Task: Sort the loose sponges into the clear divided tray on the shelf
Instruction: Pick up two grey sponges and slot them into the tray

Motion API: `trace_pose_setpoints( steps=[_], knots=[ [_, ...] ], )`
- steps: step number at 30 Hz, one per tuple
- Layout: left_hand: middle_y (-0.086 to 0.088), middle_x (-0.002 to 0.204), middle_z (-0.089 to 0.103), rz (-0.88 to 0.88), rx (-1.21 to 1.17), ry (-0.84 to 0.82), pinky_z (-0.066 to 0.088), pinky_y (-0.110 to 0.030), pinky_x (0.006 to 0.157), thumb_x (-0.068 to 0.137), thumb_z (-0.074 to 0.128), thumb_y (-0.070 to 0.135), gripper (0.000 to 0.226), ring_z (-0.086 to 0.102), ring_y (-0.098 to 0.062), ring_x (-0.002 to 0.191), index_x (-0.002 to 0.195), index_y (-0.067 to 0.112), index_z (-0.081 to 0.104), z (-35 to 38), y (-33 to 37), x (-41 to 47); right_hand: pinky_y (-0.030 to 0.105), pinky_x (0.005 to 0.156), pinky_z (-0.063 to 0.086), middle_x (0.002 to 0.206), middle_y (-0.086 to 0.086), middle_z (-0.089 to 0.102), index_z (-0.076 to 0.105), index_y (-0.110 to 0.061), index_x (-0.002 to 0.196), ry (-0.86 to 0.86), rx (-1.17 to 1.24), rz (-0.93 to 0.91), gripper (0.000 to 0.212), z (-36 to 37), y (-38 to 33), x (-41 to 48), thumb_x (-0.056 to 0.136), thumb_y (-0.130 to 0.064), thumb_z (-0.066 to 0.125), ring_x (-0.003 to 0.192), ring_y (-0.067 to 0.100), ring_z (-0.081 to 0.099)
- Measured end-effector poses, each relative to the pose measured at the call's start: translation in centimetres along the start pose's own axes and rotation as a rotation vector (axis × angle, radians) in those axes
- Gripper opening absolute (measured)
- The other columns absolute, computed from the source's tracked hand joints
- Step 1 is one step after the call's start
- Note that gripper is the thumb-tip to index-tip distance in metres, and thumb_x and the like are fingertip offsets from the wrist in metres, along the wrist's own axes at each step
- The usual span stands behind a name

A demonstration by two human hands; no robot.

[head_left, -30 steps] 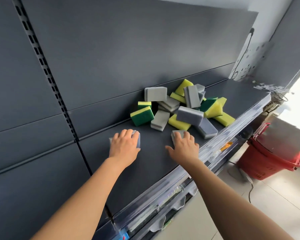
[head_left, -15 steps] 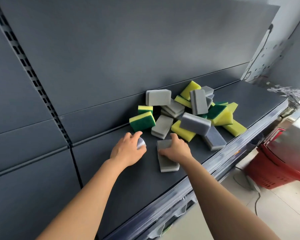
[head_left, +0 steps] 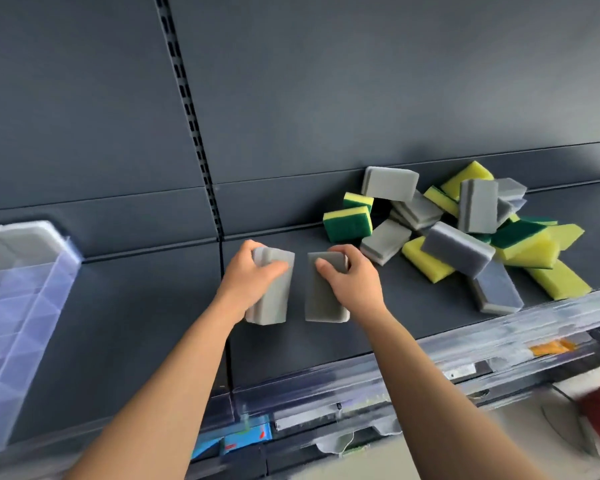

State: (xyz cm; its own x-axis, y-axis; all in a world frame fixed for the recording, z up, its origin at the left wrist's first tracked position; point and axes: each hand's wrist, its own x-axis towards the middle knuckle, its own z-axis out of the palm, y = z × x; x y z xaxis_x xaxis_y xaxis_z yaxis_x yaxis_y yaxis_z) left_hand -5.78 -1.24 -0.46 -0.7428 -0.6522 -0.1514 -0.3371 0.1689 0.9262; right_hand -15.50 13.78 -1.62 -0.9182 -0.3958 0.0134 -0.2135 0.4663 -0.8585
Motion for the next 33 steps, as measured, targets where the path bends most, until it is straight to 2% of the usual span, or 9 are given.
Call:
trace_pose_setpoints(
  steps=[3,7,12,16,20,24,27,30,33],
  knots=[
    [0.004,0.086,0.065,0.037,-0.068,0.046,0.044,-0.032,0.066,0.059,0.065,0.036,0.025,0.06,-0.018,0.078,0.082,0.029,0.059,-2.7,0.1,-1.2,0.03,0.075,0.046,0.103,-0.007,0.06,0.055,-0.029,0.112,-0.044,0.077,-0.07,0.028,1.6,-1.7,-0.9,0.086,-0.038,0.06,0.093,0.014,0.056],
    [0.01,0.085,0.065,0.069,-0.07,0.129,0.044,-0.032,0.067,0.068,0.072,0.028,0.018,0.06,-0.014,0.079,0.081,0.035,0.062,-6.9,-0.3,-2.3,0.033,0.078,0.049,0.104,-0.006,0.061,0.055,-0.027,0.115,-0.106,0.074,-0.146,0.029,4.0,-4.3,-1.9,0.087,-0.035,0.061,0.092,0.016,0.057],
    [0.011,0.094,0.061,0.143,-0.042,0.241,0.046,-0.025,0.068,0.074,0.075,0.021,0.032,0.056,-0.007,0.079,0.094,0.039,0.057,-12.7,-1.8,-3.2,0.026,0.074,0.043,0.097,-0.012,0.059,0.057,-0.028,0.113,-0.169,0.083,-0.242,0.03,7.9,-7.9,-3.0,0.084,-0.029,0.066,0.09,0.013,0.055],
    [0.008,0.094,0.062,0.173,-0.022,0.314,0.048,-0.028,0.073,0.074,0.076,0.021,0.034,0.057,-0.01,0.08,0.089,0.044,0.056,-18.1,-3.4,-3.7,0.018,0.069,0.038,0.098,-0.015,0.058,0.054,-0.029,0.116,-0.224,0.115,-0.265,0.038,12.0,-11.3,-4.1,0.081,-0.03,0.069,0.089,0.007,0.053],
    [0.005,0.094,0.065,0.204,-0.026,0.348,0.048,-0.027,0.075,0.073,0.077,0.018,0.032,0.057,-0.011,0.08,0.089,0.04,0.059,-24.2,-5.1,-3.8,0.008,0.066,0.036,0.093,-0.021,0.057,0.056,-0.029,0.113,-0.235,0.158,-0.31,0.037,16.8,-15.3,-5.3,0.079,-0.029,0.071,0.084,-0.004,0.052],
    [0.008,0.088,0.065,0.244,-0.004,0.351,0.045,-0.013,0.068,0.072,0.078,0.014,0.032,0.055,-0.006,0.075,0.087,0.037,0.061,-30.6,-6.5,-3.3,0.009,0.067,0.037,0.092,-0.02,0.058,0.057,-0.028,0.11,-0.22,0.199,-0.326,0.035,21.7,-19.2,-6.6,0.079,-0.029,0.072,0.084,-0.003,0.054],
    [0.012,0.083,0.063,0.279,0.058,0.356,0.045,-0.019,0.068,0.07,0.078,0.012,0.034,0.054,-0.002,0.069,0.086,0.036,0.06,-34.9,-7.4,-2.6,0.009,0.067,0.039,0.092,-0.016,0.059,0.058,-0.026,0.109,-0.21,0.221,-0.338,0.034,25.2,-21.7,-7.3,0.079,-0.026,0.073,0.081,-0.002,0.054],
    [0.011,0.088,0.063,0.304,0.155,0.376,0.045,-0.02,0.07,0.069,0.079,0.014,0.035,0.056,-0.005,0.073,0.092,0.033,0.059,-38.2,-8.1,-1.9,0.007,0.067,0.039,0.09,-0.018,0.059,0.057,-0.03,0.103,-0.198,0.243,-0.352,0.03,27.9,-23.6,-7.8,0.078,-0.024,0.073,0.079,-0.002,0.054],
    [0.009,0.096,0.058,0.361,0.303,0.394,0.043,-0.025,0.074,0.072,0.077,0.017,0.042,0.054,-0.01,0.08,0.108,0.028,0.06,-40.3,-8.7,-1.1,0.007,0.066,0.04,0.091,-0.014,0.061,0.055,-0.031,0.098,-0.19,0.236,-0.375,0.028,30.0,-25.0,-8.0,0.079,-0.021,0.073,0.083,0.004,0.055]
  ],
)
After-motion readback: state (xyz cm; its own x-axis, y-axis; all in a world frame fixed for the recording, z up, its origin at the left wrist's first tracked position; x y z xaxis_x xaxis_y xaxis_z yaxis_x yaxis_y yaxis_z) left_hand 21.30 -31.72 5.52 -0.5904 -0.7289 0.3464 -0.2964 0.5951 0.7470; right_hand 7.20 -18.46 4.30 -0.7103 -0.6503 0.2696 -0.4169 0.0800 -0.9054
